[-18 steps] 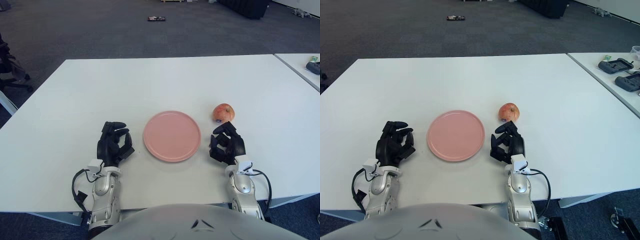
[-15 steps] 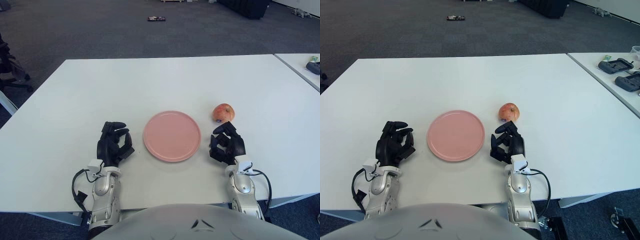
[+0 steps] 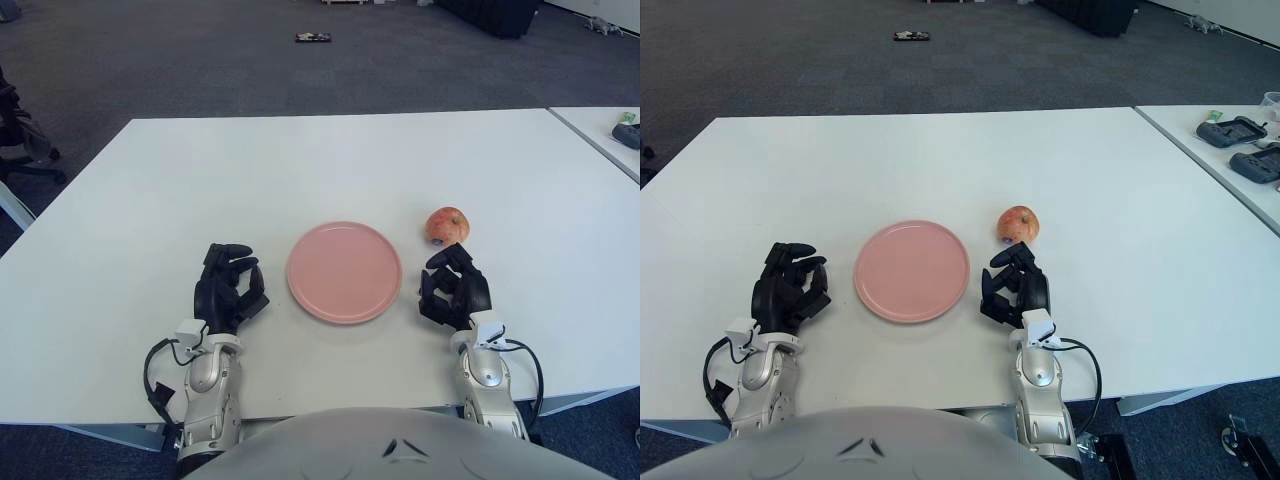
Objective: Put the apple into the plate.
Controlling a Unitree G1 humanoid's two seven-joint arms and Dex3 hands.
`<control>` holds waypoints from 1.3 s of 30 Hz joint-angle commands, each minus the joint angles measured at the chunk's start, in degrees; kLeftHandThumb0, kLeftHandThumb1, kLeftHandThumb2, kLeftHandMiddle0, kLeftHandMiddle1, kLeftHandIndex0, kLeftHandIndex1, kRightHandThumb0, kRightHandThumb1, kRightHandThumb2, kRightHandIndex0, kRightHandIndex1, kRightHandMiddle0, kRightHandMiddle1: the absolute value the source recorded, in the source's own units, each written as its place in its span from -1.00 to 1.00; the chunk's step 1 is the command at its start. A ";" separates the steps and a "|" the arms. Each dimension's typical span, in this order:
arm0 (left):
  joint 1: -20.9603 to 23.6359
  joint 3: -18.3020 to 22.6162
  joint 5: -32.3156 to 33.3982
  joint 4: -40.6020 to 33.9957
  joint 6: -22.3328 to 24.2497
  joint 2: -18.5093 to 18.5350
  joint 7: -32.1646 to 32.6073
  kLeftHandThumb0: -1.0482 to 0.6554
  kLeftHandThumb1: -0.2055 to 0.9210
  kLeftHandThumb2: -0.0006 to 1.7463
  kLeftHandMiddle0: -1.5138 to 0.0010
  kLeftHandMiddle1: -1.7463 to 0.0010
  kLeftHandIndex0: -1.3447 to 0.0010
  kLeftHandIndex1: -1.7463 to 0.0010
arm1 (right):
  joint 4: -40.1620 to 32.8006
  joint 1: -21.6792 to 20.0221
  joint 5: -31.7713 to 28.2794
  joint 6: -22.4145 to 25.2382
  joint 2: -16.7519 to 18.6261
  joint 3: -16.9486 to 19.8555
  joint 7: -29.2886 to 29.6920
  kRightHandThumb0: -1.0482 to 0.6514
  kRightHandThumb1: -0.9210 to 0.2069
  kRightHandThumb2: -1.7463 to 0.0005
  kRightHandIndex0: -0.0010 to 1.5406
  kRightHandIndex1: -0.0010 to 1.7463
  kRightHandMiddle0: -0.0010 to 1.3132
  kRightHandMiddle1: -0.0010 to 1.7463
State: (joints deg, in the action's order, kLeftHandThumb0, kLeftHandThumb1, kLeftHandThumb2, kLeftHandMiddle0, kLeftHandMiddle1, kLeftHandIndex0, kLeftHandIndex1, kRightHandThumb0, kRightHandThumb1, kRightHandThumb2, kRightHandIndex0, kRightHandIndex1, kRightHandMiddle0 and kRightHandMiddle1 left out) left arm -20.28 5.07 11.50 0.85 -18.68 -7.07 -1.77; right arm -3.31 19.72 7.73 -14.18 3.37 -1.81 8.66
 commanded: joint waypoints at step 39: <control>-1.20 -0.48 -0.96 2.45 1.43 -0.73 0.99 0.22 0.20 0.32 0.45 -0.99 0.47 -1.00 | 0.06 -7.33 28.99 -7.49 -10.44 1.07 13.18 -0.87 -0.47 0.25 -1.00 -0.98 -1.00 -0.91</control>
State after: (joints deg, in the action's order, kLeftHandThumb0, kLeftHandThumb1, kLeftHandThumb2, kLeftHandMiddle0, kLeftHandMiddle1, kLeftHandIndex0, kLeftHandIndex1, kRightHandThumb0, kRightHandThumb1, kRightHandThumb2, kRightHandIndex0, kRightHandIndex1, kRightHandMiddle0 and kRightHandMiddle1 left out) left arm -20.42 4.67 10.51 1.02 -19.14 -7.06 -1.17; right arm -0.39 14.14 34.60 -24.59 -6.90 -0.50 21.91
